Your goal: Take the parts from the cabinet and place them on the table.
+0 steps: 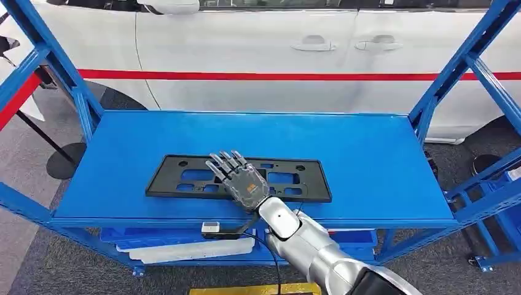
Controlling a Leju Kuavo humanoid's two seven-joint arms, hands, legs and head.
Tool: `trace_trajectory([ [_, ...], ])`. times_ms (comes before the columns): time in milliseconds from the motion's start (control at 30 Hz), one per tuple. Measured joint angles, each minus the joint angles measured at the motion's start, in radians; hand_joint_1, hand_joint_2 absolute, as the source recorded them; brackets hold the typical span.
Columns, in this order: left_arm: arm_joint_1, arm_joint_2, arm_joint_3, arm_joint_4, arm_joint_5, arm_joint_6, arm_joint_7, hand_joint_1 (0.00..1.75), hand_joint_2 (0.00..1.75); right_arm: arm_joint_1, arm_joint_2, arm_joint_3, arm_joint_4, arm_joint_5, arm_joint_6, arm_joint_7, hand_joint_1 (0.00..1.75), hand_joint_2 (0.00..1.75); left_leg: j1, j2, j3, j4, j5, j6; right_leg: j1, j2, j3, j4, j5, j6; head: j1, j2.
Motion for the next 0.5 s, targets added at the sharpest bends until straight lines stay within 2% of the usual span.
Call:
trace_trajectory([
  [33,-0.001,0.000,0.000,0.000,0.000,0.000,0.000,0.00,0.00,-0.008,0.000,-0.002,0.019,0.020,0.004,0.019,1.75,1.75,-0.002,0.001,-0.002,0.001,0.000,0.002,-0.001,0.000,-0.044,0.088,-0.043,0.002,0.000,0.000],
  [67,-0.001,0.000,0.000,0.000,0.000,0.000,0.000,0.00,0.00,-0.012,0.000,-0.003,0.035,0.034,0.008,0.035,1.75,1.75,-0.003,0.001,-0.003,0.001,0.000,0.003,-0.001,0.000,-0.084,0.166,-0.072,0.003,0.000,0.000],
  [100,-0.001,0.001,0.000,0.000,0.000,0.000,0.000,0.00,0.00,-0.013,-0.003,-0.005,0.053,0.054,0.022,0.061,1.75,1.75,-0.004,0.000,-0.003,0.001,0.000,0.005,-0.001,0.000,-0.115,0.225,-0.080,0.002,0.000,0.000],
  [133,0.001,0.001,0.000,0.000,0.000,0.000,0.000,0.00,0.00,-0.014,-0.005,-0.008,0.067,0.065,0.031,0.074,1.75,1.75,-0.005,-0.001,-0.001,0.001,-0.001,0.005,0.000,0.000,-0.116,0.217,-0.058,-0.001,0.000,0.000],
  [167,0.002,0.001,0.000,0.000,0.000,0.000,-0.001,0.00,0.00,-0.019,-0.007,-0.011,0.077,0.072,0.039,0.081,1.75,1.75,-0.006,-0.001,0.001,0.001,-0.002,0.005,0.000,0.000,-0.096,0.170,-0.023,-0.006,0.000,0.000],
  [233,0.001,0.001,0.000,0.000,0.000,0.000,-0.003,0.00,0.00,-0.037,-0.008,-0.020,0.097,0.079,0.049,0.089,1.75,1.75,-0.010,-0.002,0.006,0.000,-0.004,0.005,0.006,0.001,-0.008,-0.012,0.068,-0.025,0.000,0.000],
  [267,0.001,-0.003,0.000,0.001,0.000,0.000,-0.005,0.00,0.00,-0.043,-0.011,-0.027,0.107,0.079,0.052,0.093,1.75,1.75,-0.010,-0.002,0.007,0.000,-0.005,0.003,0.011,0.001,0.021,-0.075,0.074,-0.036,0.000,0.000],
  [300,0.000,-0.003,0.000,0.001,0.000,0.000,-0.005,0.00,0.00,-0.047,-0.013,-0.032,0.116,0.080,0.053,0.093,1.75,1.75,-0.015,-0.003,0.004,0.002,-0.007,-0.003,0.013,-0.002,0.025,-0.085,0.072,-0.035,0.000,0.000],
  [333,0.001,-0.003,0.000,0.001,0.000,0.000,-0.005,0.00,0.00,-0.049,-0.015,-0.036,0.122,0.080,0.052,0.095,1.75,1.75,-0.012,-0.002,0.003,0.001,-0.007,-0.009,0.016,-0.002,0.023,-0.085,0.073,-0.033,0.000,0.000],
  [400,0.002,-0.002,0.000,0.001,-0.003,-0.003,-0.006,0.00,0.00,-0.049,-0.023,-0.046,0.133,0.080,0.051,0.096,1.75,1.75,-0.010,-0.001,0.008,-0.007,-0.005,-0.021,0.016,0.000,0.025,-0.091,0.076,-0.040,0.000,0.000],
  [433,0.002,0.003,0.000,0.001,-0.008,-0.003,-0.006,0.00,0.00,-0.048,-0.023,-0.052,0.136,0.080,0.051,0.096,1.75,1.75,-0.014,0.000,0.006,-0.004,-0.011,-0.025,0.000,-0.001,0.033,-0.108,0.085,-0.043,0.000,0.000],
  [467,0.002,0.003,0.000,0.001,-0.010,-0.005,-0.008,0.00,0.00,-0.049,-0.025,-0.057,0.140,0.080,0.050,0.096,1.75,1.75,-0.013,0.001,0.003,0.014,-0.024,-0.029,0.002,-0.002,0.040,-0.115,0.087,-0.045,0.000,0.000],
  [500,0.001,0.003,0.000,0.001,-0.012,-0.008,-0.009,0.00,0.00,-0.050,-0.026,-0.060,0.143,0.080,0.050,0.096,1.75,1.75,-0.011,0.001,-0.026,0.080,-0.066,-0.032,0.000,-0.003,0.042,-0.116,0.087,-0.051,0.000,0.000],
])
